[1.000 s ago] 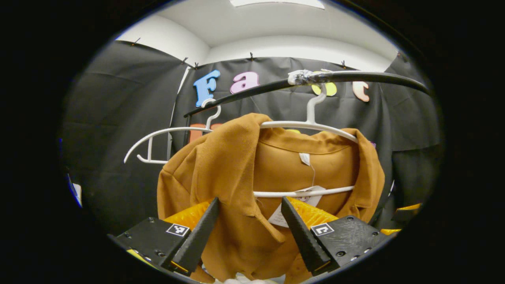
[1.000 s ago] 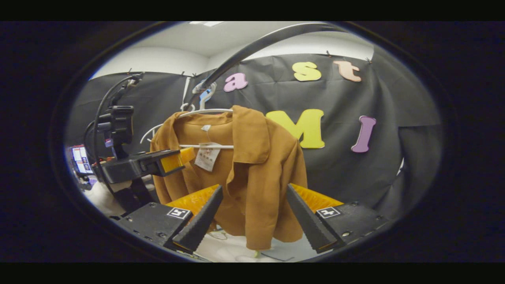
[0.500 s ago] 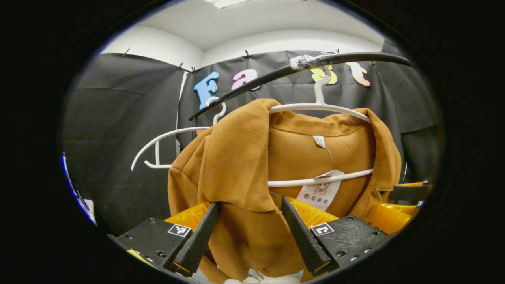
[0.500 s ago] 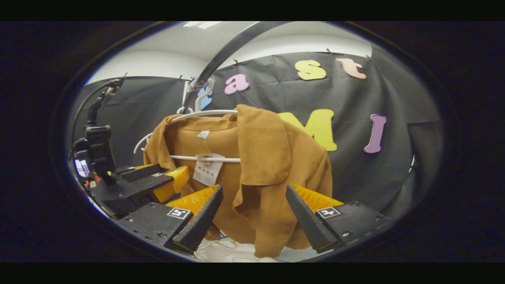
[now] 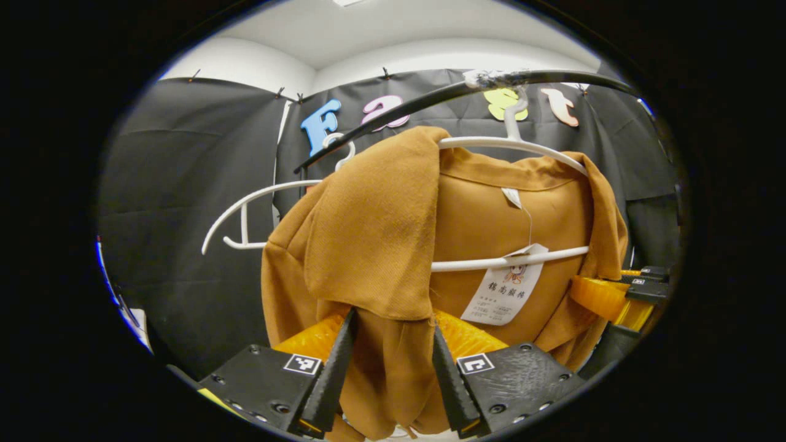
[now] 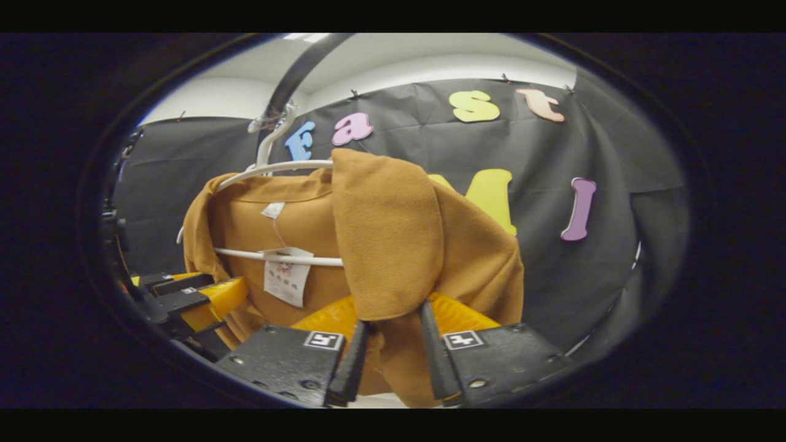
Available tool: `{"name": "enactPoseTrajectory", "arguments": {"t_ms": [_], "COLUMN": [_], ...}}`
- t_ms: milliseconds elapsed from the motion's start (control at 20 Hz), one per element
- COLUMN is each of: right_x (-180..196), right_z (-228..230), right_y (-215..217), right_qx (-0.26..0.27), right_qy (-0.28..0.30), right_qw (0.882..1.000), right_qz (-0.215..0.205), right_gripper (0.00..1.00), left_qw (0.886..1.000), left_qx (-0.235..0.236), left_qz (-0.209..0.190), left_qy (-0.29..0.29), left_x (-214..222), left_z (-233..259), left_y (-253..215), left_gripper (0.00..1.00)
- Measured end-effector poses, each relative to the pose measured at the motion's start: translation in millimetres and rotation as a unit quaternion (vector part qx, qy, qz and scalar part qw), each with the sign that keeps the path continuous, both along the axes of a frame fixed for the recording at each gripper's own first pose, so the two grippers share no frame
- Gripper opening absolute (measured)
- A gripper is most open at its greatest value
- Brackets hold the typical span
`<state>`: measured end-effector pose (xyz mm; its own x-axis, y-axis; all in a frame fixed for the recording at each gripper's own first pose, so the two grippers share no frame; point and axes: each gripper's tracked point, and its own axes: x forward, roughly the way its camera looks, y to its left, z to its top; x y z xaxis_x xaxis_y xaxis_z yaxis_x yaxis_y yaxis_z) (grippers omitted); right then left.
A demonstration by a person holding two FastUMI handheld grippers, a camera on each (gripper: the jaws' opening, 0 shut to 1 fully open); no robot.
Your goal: Grasp the clothes on the hanger with both hands and then place them into the laundry hamper below.
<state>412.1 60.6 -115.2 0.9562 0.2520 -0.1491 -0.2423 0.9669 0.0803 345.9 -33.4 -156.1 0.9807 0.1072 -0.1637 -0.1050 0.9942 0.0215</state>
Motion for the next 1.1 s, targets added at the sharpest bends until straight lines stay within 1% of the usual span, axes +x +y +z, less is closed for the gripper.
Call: {"name": "enactPoseTrajectory", "arguments": {"t_ms": [50, 100, 150, 200, 300, 350, 400, 450, 500, 550, 600, 750, 850, 900, 950, 1000, 1050, 1100], "right_x": [3.6, 7.0, 10.4, 10.3, 9.4, 7.5, 10.4, 7.9, 7.9, 7.1, 8.3, 1.9, -1.3, -10.8, -22.7, -36.1, -40.4, -45.3], "right_z": [-0.8, -2.2, -4.3, -4.1, -7.1, -6.3, -6.1, -3.6, -2.2, 0.5, 2.4, 6.2, 15.1, 22.8, 32.5, 44.1, 54.2, 60.4], "right_y": [-1.5, -3.2, -4.0, -6.1, -6.2, -7.2, -6.0, -7.7, -10.1, -11.3, -14.3, -19.6, -21.1, -20.0, -17.2, -17.1, -18.7, -19.0], "right_qx": [0.005, 0.009, 0.012, 0.018, 0.024, 0.029, 0.034, 0.042, 0.053, 0.065, 0.077, 0.126, 0.166, 0.189, 0.215, 0.236, 0.257, 0.273], "right_qy": [0.001, 0.005, 0.01, 0.013, 0.025, 0.028, 0.031, 0.034, 0.039, 0.04, 0.043, 0.058, 0.06, 0.06, 0.06, 0.055, 0.049, 0.042], "right_qw": [1.0, 1.0, 0.999, 0.999, 0.997, 0.996, 0.994, 0.992, 0.99, 0.987, 0.985, 0.971, 0.955, 0.944, 0.929, 0.916, 0.905, 0.896], "right_qz": [0.008, 0.017, 0.029, 0.04, 0.069, 0.085, 0.103, 0.117, 0.128, 0.141, 0.151, 0.196, 0.238, 0.264, 0.296, 0.319, 0.336, 0.347], "right_gripper": [0.35, 0.23, 0.13, 0.1, 0.06, 0.05, 0.05, 0.05, 0.05, 0.04, 0.04, 0.04, 0.05, 0.04, 0.04, 0.04, 0.04, 0.04], "left_qw": [1.0, 1.0, 1.0, 1.0, 1.0, 1.0, 1.0, 1.0, 1.0, 1.0, 0.999, 0.998, 0.999, 0.999, 0.999, 0.999, 0.998, 0.999], "left_qx": [-0.005, -0.009, -0.009, -0.007, -0.004, -0.001, -0.002, -0.004, -0.003, -0.005, -0.015, -0.033, -0.039, -0.039, -0.041, -0.043, -0.047, -0.046], "left_qz": [-0.005, -0.01, -0.013, -0.002, 0.007, 0.008, 0.003, -0.009, -0.015, -0.012, -0.02, -0.025, -0.023, -0.021, -0.024, -0.028, -0.03, -0.028], "left_qy": [-0.001, 0.005, 0.01, 0.01, 0.013, 0.016, 0.019, 0.021, 0.024, 0.028, 0.031, 0.036, 0.03, 0.026, 0.022, 0.015, 0.01, 0.003], "left_x": [1.2, 1.1, -2.5, -2.5, 2.2, -1.1, 4.6, 3.5, 3.4, 4.0, 2.0, 0.4, -1.6, -4.8, -6.4, -7.4, -9.9, -12.0], "left_z": [-0.2, -2.7, -7.9, -6.5, -11.9, -9.2, -12.1, -13.7, -15.0, -17.2, -18.4, -12.7, -4.6, 1.5, 6.2, 12.3, 18.3, 23.6], "left_y": [-0.1, -1.2, 1.5, 10.9, 17.0, 18.1, 17.8, 13.7, 12.6, 16.4, 14.0, 16.4, 21.4, 25.7, 25.4, 25.2, 25.7, 28.6], "left_gripper": [0.67, 0.59, 0.59, 0.45, 0.17, 0.2, 0.01, 0.05, 0.05, 0.05, 0.0, 0.0, 0.0, 0.0, 0.0, 0.0, 0.0, 0.03]}}
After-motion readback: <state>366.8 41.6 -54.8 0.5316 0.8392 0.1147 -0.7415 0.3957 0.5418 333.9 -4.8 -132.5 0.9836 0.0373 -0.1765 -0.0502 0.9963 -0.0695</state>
